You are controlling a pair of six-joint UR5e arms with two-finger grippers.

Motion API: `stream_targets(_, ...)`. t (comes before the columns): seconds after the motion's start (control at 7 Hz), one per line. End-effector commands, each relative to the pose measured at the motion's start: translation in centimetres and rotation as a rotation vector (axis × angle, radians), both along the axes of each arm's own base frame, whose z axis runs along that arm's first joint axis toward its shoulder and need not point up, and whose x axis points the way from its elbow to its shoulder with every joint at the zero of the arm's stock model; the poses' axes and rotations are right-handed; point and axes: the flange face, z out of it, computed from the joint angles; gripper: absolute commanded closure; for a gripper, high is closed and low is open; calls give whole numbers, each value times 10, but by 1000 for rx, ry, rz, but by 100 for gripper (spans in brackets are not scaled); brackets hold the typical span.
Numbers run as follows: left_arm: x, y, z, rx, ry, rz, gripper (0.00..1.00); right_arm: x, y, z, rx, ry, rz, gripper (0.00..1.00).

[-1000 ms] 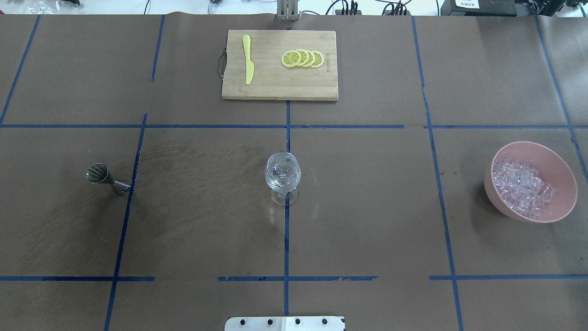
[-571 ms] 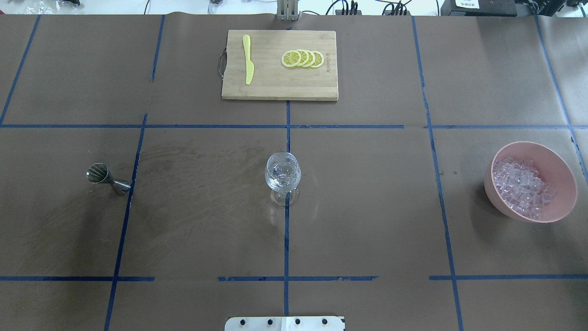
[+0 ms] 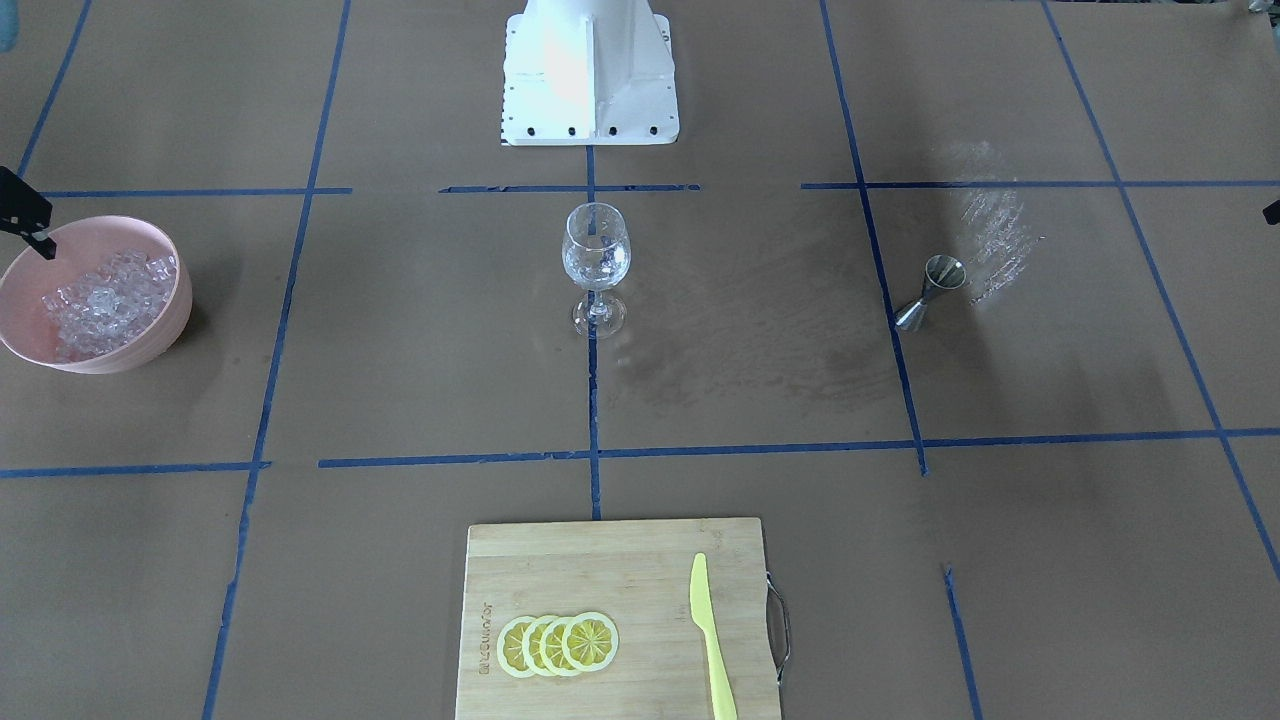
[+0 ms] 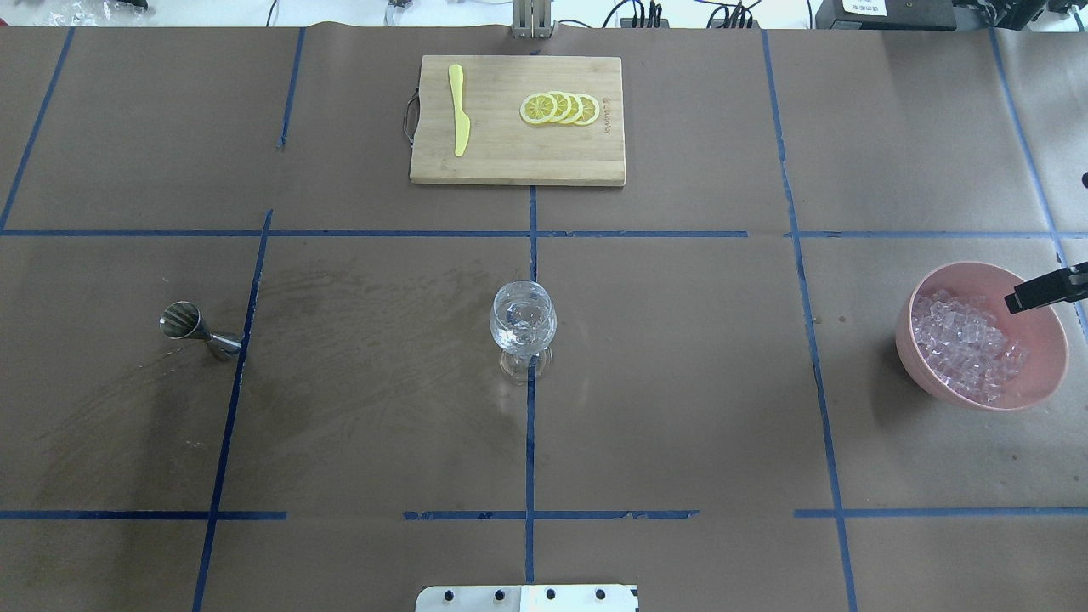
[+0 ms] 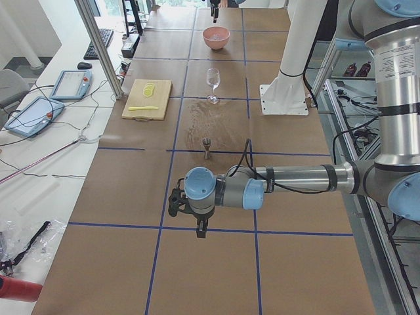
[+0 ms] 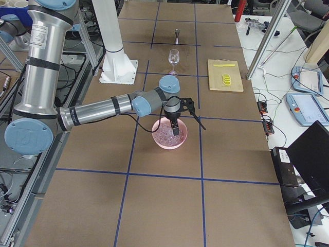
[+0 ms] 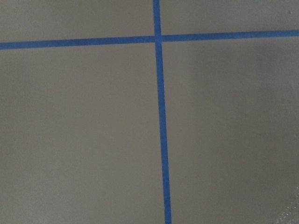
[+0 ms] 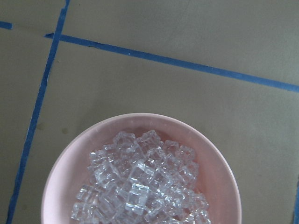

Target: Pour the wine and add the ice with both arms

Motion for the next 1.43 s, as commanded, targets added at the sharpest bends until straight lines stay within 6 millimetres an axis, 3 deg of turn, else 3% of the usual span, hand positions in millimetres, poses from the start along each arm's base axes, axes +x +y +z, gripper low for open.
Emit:
stream_targets(0.0,-4,-9,-31,58,9,-12,0,-34,12,2,-38,33,6,0)
stream_targets(0.14,-4,-12,-36,69,9,-13,0,-44,18,4,-65,35,12,1)
stream_targets(0.29,-4,-12,-37,73,9,-13,0,-52,20,7,-72,59,31,12)
stream_targets(0.43,-4,-15,-40,80,9,-13,0,-54,17,13,-69,80,39,32)
stream_targets(1.0,-4,-18,-41,84,10,-13,0,-66,7,40,-26,60,36,31)
stream_targets(1.29,-4,-18,-40,82,9,-12,0,-69,5,33,-18,45,42,32)
